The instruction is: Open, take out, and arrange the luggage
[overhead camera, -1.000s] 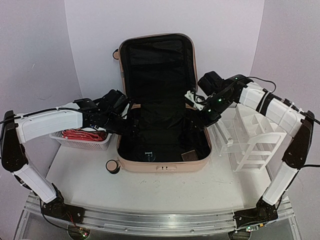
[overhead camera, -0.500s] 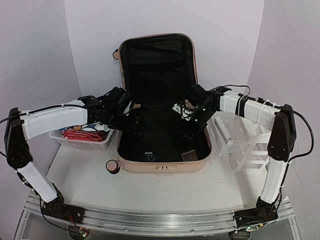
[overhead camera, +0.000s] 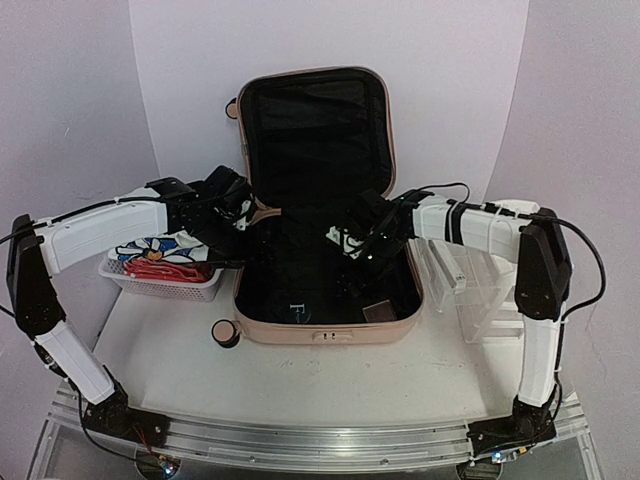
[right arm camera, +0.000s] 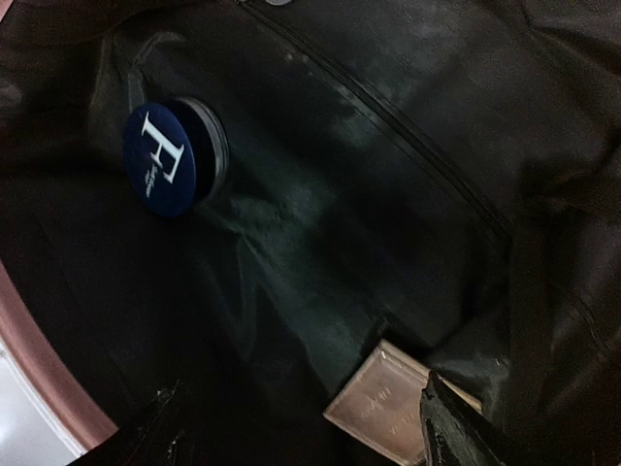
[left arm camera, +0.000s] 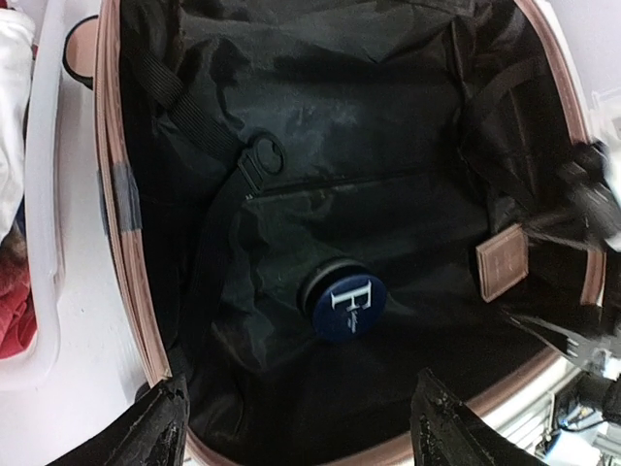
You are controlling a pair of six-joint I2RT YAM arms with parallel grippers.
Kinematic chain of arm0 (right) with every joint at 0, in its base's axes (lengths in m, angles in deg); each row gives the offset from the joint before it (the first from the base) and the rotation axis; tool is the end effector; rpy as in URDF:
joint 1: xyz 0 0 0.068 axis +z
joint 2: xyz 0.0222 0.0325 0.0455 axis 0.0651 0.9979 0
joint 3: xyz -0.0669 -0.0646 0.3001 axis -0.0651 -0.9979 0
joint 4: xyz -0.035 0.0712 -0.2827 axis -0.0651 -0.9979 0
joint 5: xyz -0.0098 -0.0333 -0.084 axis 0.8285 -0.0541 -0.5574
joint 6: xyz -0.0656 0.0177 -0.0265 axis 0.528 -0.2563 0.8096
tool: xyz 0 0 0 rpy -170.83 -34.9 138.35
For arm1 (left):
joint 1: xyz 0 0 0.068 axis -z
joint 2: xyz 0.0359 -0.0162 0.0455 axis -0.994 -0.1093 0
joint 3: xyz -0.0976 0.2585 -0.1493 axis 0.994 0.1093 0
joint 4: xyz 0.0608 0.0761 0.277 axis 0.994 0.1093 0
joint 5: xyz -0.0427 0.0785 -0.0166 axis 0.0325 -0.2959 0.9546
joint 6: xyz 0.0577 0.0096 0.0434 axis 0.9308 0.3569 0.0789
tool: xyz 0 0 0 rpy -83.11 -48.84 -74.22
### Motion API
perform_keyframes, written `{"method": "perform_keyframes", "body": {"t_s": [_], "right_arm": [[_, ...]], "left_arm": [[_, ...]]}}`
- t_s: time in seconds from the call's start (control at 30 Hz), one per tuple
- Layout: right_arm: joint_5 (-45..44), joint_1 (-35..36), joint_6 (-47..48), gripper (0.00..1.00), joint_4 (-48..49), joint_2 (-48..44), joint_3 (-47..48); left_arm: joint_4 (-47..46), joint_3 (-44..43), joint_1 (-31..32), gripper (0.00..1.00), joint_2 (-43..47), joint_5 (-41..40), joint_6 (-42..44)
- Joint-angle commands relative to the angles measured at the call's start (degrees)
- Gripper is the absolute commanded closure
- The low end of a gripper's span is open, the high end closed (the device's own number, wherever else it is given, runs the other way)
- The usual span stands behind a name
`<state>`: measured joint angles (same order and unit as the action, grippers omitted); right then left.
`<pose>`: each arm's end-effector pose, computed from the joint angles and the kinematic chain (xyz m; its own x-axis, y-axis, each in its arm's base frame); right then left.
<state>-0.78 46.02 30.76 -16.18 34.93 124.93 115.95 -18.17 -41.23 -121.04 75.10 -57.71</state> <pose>0.3680 0.3517 0.2536 -0.5719 -0.5119 -0.6411 -0.7534 0.6369 0.1636 0.2876 -0.2641 0.3136 -0.8852 0.0627 -0.4609 0.2283 0.9218 -0.3132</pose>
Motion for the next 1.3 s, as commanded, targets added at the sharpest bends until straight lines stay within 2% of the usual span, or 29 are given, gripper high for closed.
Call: {"method": "perform_keyframes", "body": {"t_s": [0.0, 0.13, 0.27, 0.47, 0.73, 0.93, 1.1, 1.27], "right_arm": [[-1.21, 2.31, -3.99, 0.2, -2.91, 6.91, 7.61], [2.39, 4.0, -5.04, 0.21, -2.34, 11.92, 12.56], [4.89, 4.25, -6.36, 0.21, -1.96, 17.54, 18.53], [6.44, 6.32, -6.79, 0.15, 0.03, 21.92, 21.84], [6.75, 8.66, -5.24, 0.27, 0.1, 23.74, 21.64], [6.47, 9.96, -3.79, 0.44, -0.77, 25.61, 22.66], [4.8, 10.39, -4.22, 0.73, -0.89, 25.18, 23.36], [3.41, 10.36, -4.86, 0.84, -0.51, 19.84, 23.25]], "left_arm": [[3.42, -4.13, -0.23, 0.21, 0.83, 3.91, 1.33], [4.13, -6.05, -0.3, 0.23, -0.69, 8.36, 5.43], [4.99, -5.89, -0.31, 0.23, 0.95, 8.76, 6.03], [5.04, -2.47, -0.4, 0.23, 4.84, 7.8, 5.11], [5.24, -1.88, -0.65, 0.22, 5.92, 7.07, 4.83], [5.56, -1.75, -0.75, 0.22, 5.95, 6.28, 3.62], [6.04, -1.11, -0.84, 0.22, 6.91, 5.42, 3.06], [7.0, -2.01, -0.97, 0.22, 7.28, 5.34, 2.5]]}}
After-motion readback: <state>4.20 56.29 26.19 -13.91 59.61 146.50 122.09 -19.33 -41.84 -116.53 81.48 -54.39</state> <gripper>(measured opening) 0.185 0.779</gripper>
